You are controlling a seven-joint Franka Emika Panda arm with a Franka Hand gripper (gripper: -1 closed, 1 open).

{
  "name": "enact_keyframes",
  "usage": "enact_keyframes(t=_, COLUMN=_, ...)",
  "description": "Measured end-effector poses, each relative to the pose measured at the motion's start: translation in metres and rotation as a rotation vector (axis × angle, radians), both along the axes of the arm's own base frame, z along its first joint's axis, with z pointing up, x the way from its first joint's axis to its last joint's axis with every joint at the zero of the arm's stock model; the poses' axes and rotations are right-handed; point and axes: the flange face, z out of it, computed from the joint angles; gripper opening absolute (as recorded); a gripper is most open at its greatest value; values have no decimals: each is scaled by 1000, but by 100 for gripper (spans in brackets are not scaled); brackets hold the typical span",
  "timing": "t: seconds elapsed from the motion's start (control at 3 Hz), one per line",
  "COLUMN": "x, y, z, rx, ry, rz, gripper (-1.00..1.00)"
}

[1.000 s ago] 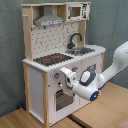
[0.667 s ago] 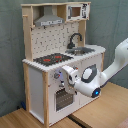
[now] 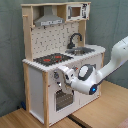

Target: Play with the kitchen

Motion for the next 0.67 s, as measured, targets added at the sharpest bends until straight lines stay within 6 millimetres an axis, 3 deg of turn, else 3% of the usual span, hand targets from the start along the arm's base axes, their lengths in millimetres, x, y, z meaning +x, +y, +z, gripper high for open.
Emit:
enact_keyframes(t=0.33, x=0, y=3, z=0, rx=1, ry=-4, rz=4, gripper=100)
enact_keyframes(t=0.67, x=1, y=3, z=1, rx=1, ry=-4, rz=4, gripper=-100)
